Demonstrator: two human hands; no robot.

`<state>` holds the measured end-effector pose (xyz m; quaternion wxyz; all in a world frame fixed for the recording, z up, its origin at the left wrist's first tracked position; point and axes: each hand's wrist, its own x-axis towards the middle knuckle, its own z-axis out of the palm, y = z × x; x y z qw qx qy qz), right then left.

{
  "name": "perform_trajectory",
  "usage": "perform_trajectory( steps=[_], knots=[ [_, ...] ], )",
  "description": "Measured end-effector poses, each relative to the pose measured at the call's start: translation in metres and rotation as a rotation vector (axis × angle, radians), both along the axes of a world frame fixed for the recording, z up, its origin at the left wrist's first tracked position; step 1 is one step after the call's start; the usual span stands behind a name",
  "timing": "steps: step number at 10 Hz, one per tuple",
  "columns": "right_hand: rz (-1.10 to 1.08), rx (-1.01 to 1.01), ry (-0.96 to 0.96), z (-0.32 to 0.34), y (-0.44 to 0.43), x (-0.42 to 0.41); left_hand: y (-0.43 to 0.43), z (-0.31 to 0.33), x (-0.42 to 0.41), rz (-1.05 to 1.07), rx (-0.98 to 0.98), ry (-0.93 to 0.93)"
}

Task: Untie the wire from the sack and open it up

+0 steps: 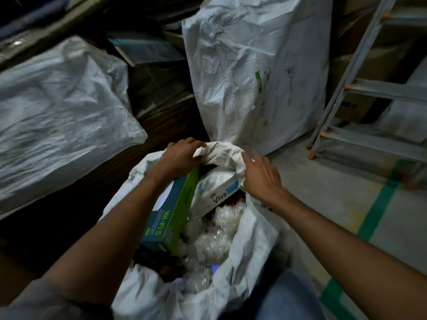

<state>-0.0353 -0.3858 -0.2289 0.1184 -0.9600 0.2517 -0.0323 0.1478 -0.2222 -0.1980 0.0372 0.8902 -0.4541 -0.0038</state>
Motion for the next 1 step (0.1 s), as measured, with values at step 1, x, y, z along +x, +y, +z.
perform_trajectory(
  steps=[1],
  knots=[
    [0.013, -0.03, -0.045, 0.0209, 0.0099, -0.0186, 0.0293, 0.0086, -0.0357, 0.094, -0.012, -0.033]
  ],
)
